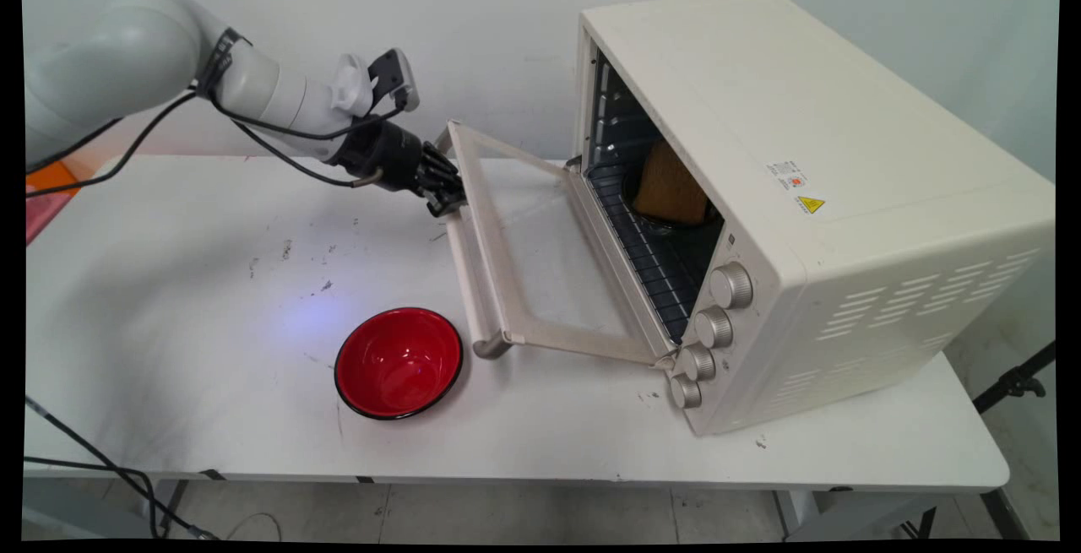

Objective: Open the oven

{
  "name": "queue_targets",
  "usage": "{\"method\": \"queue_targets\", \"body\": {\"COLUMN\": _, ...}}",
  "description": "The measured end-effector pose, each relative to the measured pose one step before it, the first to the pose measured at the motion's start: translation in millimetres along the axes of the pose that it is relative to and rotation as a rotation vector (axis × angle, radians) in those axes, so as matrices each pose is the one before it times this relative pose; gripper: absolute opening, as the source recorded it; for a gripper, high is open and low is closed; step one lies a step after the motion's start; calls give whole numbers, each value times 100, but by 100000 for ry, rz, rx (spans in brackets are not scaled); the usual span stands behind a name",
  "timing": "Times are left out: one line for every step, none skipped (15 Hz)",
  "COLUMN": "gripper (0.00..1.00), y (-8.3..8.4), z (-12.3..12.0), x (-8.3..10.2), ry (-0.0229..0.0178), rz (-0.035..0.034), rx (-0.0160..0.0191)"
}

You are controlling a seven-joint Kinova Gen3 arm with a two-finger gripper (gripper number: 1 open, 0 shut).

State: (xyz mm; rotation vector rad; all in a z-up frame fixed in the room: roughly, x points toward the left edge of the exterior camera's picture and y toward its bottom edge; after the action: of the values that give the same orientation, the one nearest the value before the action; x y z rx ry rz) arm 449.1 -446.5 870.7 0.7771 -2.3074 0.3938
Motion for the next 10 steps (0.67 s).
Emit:
{"method": "queue_targets", "body": {"gripper": 0, "y": -81, "z": 174, "x": -345, "ry": 60, "rz": 116, "rx": -293}}
{"method": "queue_targets", "body": {"gripper": 0, "y": -52, "z": 110, "x": -225, "ry": 20, "rz": 78, "rx": -185}}
{"method": "queue_targets", "body": {"gripper": 0, "y": -75, "z": 158, "x": -327, "ry": 6, "rz": 74, "rx": -256}}
{"method": "queue_targets", "body": {"gripper": 0, "y": -91, "z": 168, "x": -367, "ry": -9, "rz": 58, "rx": -210}}
{"method": "queue_targets", "body": {"gripper": 0, "y": -82, "z": 156, "x": -335, "ry": -12, "rz": 64, "rx": -175}}
{"method": "queue_targets", "body": {"gripper": 0, "y": -56, "z": 115, "x": -269, "ry": -4, "rz": 74, "rx": -154}}
{"method": "queue_targets", "body": {"gripper": 0, "y": -53, "z": 86, "x": -301, "ry": 28, "rz": 53, "rx": -167}}
{"method": "queue_targets", "body": {"gripper": 0, "y": -44, "z": 73, "x": -268, "ry": 6, "rz": 80, "rx": -192}}
{"method": "queue_targets", "body": {"gripper": 0, "y": -37, "z": 39, "x": -207, "ry": 30, "rz": 69, "rx": -142}}
{"method": "queue_targets", "body": {"gripper": 0, "y": -23, "z": 3, "x": -127, "ry": 36, "rz": 32, "rx": -60}}
